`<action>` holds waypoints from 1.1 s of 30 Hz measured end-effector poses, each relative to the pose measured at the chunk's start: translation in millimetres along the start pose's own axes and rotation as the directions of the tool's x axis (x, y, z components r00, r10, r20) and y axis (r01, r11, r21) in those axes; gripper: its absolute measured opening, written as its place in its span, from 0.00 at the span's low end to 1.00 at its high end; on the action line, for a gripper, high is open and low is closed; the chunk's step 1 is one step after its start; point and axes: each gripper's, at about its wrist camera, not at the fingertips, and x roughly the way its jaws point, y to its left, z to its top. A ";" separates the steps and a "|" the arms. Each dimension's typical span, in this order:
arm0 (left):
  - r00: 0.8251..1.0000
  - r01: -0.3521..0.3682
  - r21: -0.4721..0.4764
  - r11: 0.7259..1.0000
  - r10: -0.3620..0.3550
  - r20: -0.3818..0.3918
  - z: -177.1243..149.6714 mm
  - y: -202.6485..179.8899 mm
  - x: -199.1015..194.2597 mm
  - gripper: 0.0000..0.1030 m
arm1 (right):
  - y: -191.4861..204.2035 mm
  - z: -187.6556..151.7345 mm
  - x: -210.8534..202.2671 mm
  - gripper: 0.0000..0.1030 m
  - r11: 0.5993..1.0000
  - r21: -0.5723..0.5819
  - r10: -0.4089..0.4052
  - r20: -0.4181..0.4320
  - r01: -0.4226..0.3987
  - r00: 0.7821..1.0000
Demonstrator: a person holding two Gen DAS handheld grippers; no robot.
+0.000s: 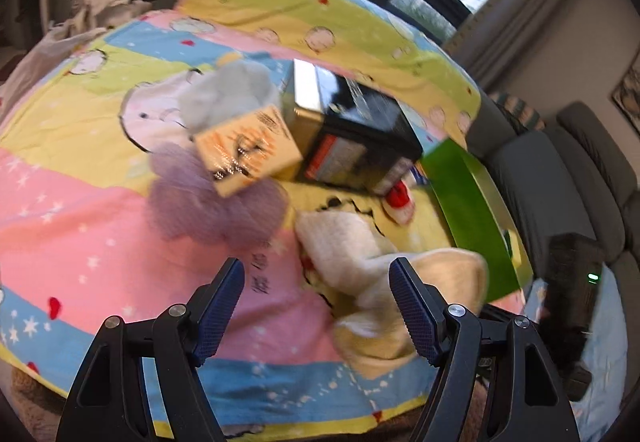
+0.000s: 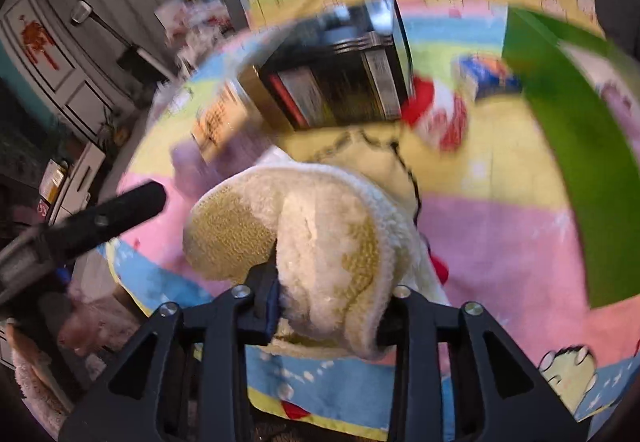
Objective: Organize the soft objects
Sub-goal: 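Grasp the beige fuzzy towel with the right gripper, then lift the beige towel and carry it toward the green box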
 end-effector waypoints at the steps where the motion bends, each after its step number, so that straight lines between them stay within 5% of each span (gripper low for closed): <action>1: 1.000 -0.001 0.008 1.000 0.001 -0.011 -1.2 -2.4 3.2 0.73 | -3.9 -1.8 4.2 0.42 1.000 0.020 -0.004 -0.014 0.004 1.000; 4: 0.999 -0.013 0.010 1.000 0.013 -0.041 -5.0 -6.5 12.6 0.73 | -19.8 -3.0 2.1 0.72 0.993 0.110 -0.030 -0.031 0.033 0.999; 7: 0.997 0.002 0.012 1.000 -0.001 -0.072 -9.3 -9.7 18.6 0.73 | -29.6 -7.2 -18.5 0.85 0.991 0.135 -0.025 0.018 0.022 1.000; 13: 0.987 0.031 0.028 0.999 -0.026 -0.157 -21.8 -21.6 40.3 0.73 | -43.9 -11.9 -42.9 0.95 0.981 0.194 0.006 0.067 -0.019 0.998; 17: 0.978 0.027 0.062 0.998 -0.014 -0.209 -31.2 -31.9 56.2 0.73 | -48.1 -15.6 -29.0 0.95 0.969 0.243 0.043 0.013 -0.045 0.999; 24: 0.981 -0.031 0.116 0.993 0.052 -0.185 -37.7 -42.6 62.5 0.73 | -55.6 -18.4 3.0 0.92 0.940 0.328 0.123 -0.060 -0.096 0.991; 29: 0.984 -0.066 0.152 0.986 0.089 -0.152 -41.0 -48.6 66.7 0.73 | -40.7 -10.0 12.9 0.69 0.953 0.285 0.127 -0.067 -0.103 0.990; 33: 0.986 -0.104 0.192 0.976 0.127 -0.112 -40.3 -53.4 67.7 0.57 | -35.5 -5.9 22.6 0.56 0.959 0.267 0.121 -0.065 -0.099 0.991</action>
